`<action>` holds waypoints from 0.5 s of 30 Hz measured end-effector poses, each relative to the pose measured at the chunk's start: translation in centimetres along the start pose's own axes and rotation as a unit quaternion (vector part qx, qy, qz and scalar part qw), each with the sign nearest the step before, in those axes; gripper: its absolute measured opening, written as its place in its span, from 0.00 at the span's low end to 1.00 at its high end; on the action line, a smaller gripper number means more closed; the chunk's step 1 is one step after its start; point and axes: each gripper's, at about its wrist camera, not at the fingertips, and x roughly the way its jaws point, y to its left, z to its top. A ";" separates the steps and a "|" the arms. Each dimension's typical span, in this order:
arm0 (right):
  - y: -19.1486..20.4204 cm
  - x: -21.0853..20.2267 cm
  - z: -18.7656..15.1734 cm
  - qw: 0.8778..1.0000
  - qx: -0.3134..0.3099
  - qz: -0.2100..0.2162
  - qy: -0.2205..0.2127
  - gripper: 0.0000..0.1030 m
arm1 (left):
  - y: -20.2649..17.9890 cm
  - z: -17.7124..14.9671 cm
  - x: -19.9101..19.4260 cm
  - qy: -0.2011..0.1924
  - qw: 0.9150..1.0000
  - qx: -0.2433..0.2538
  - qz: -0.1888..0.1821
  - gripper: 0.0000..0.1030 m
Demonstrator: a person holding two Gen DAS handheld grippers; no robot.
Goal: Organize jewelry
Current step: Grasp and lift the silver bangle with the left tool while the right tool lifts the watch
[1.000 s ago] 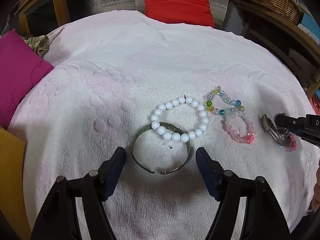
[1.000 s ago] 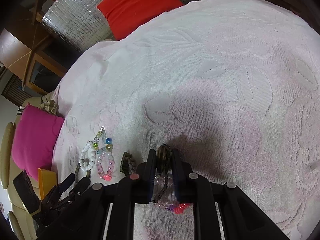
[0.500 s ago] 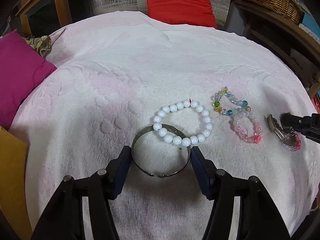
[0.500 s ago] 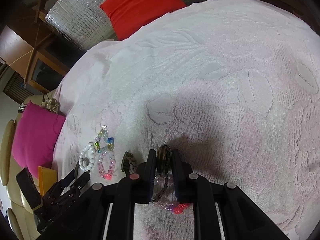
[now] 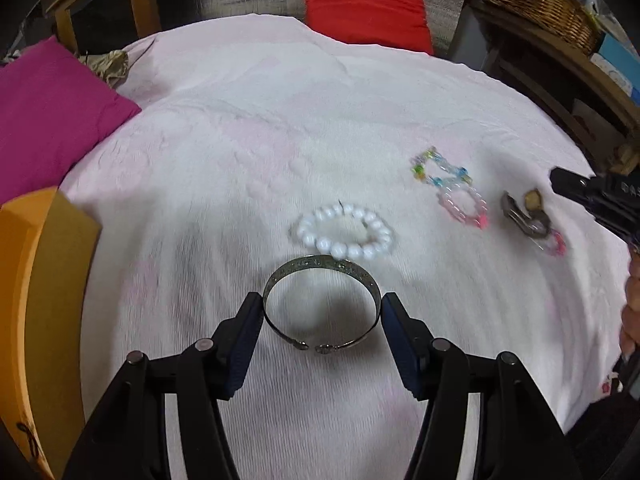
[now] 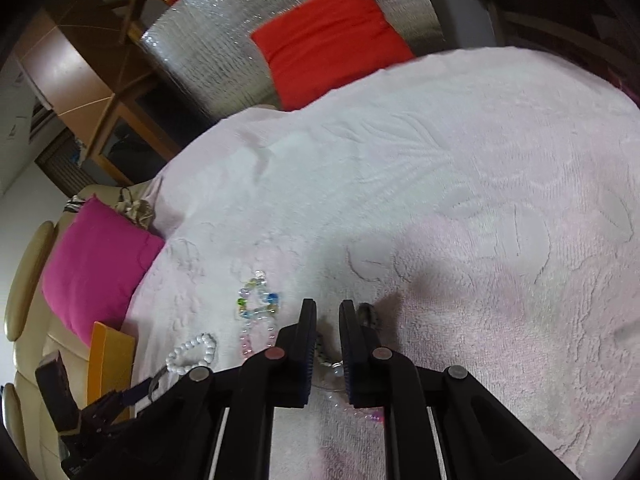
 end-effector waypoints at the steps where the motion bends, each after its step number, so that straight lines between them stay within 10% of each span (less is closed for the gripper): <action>1: -0.1 -0.2 0.0 1.000 0.002 -0.004 0.000 0.13 | -0.1 -0.3 -0.5 -0.005 1.000 0.002 -0.007 0.60; 15: -3.0 2.7 0.1 0.994 0.078 -0.017 0.069 0.18 | -0.7 -2.6 -3.5 -0.039 0.998 -0.007 -0.058 0.60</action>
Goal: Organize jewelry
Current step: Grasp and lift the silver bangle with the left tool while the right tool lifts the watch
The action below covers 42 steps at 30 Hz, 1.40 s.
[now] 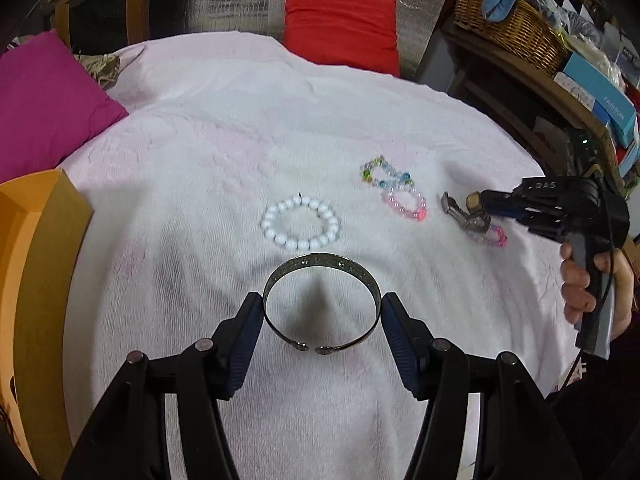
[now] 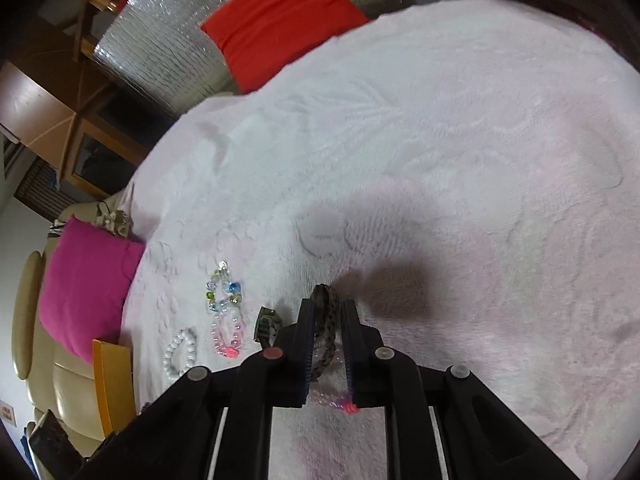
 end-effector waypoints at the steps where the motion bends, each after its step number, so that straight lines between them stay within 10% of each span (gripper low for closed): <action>1: 0.1 0.3 0.1 1.000 -0.001 -0.006 0.000 0.19 | 0.0 0.1 0.2 0.001 1.000 0.001 0.003 0.60; 11: 1.6 1.9 0.1 0.998 -0.025 -0.051 -0.013 0.30 | -0.2 0.3 1.1 0.004 1.000 0.015 0.021 0.60; 15: 2.3 1.8 -0.1 0.995 -0.052 -0.084 -0.026 0.14 | 0.0 0.4 0.9 -0.001 1.000 0.013 0.024 0.60; 42: 8.4 -8.4 -2.8 0.968 -0.112 0.120 -0.192 0.14 | 1.1 1.7 -3.7 -0.127 0.990 -0.017 0.064 0.60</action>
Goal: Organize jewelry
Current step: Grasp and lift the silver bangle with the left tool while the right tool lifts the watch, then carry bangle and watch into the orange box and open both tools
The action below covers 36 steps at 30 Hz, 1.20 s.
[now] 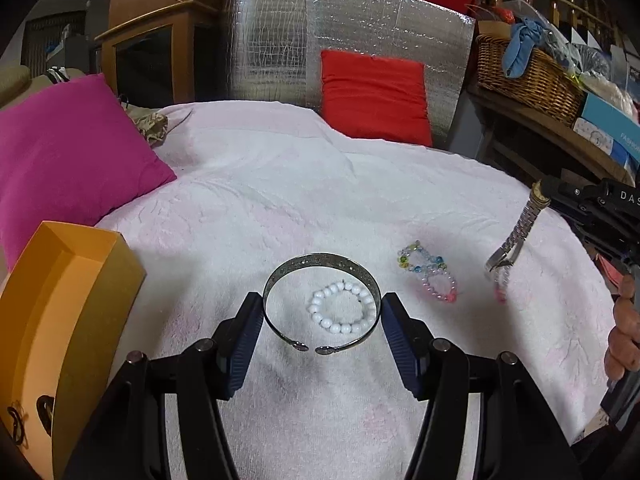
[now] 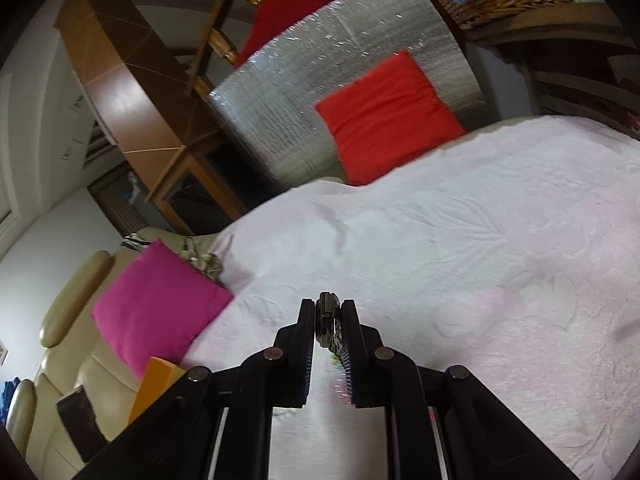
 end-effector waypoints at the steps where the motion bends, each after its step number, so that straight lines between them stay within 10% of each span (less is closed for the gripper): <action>1: 0.4 0.0 -0.1 1.000 -0.003 0.002 0.000 0.14 | 0.0 0.0 -0.1 -0.001 1.000 0.000 0.000 0.60; 18: 0.2 -1.8 0.5 0.999 -0.015 -0.034 -0.039 0.14 | -0.2 -0.1 0.3 0.008 1.000 0.009 0.005 0.60; 36: 9.3 3.1 -2.7 0.996 -0.061 0.053 0.028 0.14 | 6.8 1.0 -5.2 -0.067 0.992 -0.085 0.060 0.60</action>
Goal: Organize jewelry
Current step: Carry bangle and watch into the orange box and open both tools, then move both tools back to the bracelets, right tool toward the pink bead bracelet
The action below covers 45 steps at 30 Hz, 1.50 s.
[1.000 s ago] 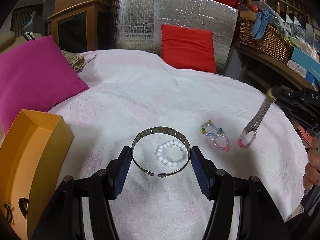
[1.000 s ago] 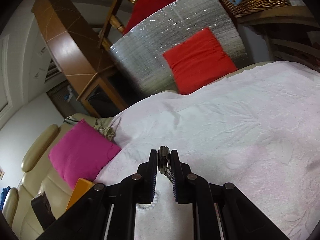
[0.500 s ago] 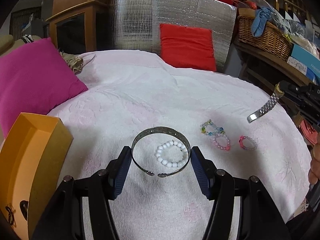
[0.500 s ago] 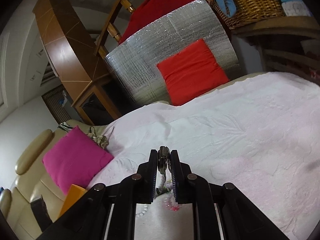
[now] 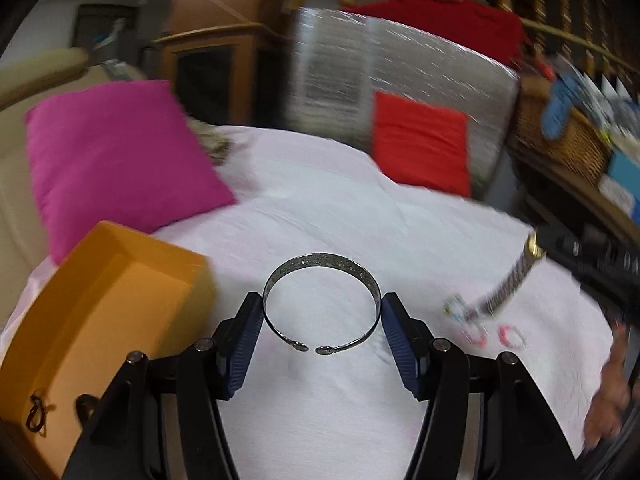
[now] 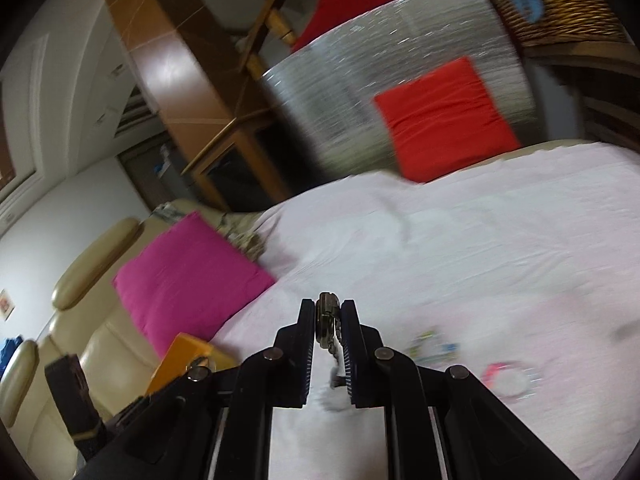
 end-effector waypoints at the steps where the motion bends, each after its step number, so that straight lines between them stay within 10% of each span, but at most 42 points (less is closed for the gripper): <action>1: 1.0 0.9 -0.2 1.000 0.000 0.012 0.008 0.14 | 0.9 0.2 -0.3 -0.006 1.000 -0.012 0.009 0.60; 11: 13.4 10.4 -2.2 0.990 -0.051 0.100 0.080 0.14 | 10.9 1.2 -2.2 -0.032 0.983 -0.106 0.144 0.60; 20: 20.5 19.2 -5.6 0.977 -0.085 0.115 0.160 0.14 | 19.3 0.2 0.3 0.042 0.956 -0.176 0.229 0.60; 34: 20.0 27.5 -9.3 0.960 -0.050 0.065 0.268 0.17 | 22.5 -1.6 5.8 0.156 0.933 -0.202 0.255 0.61; 45: 16.6 21.2 -5.2 0.977 -0.035 0.069 0.201 0.30 | 19.2 0.4 3.5 0.073 0.943 -0.157 0.283 0.62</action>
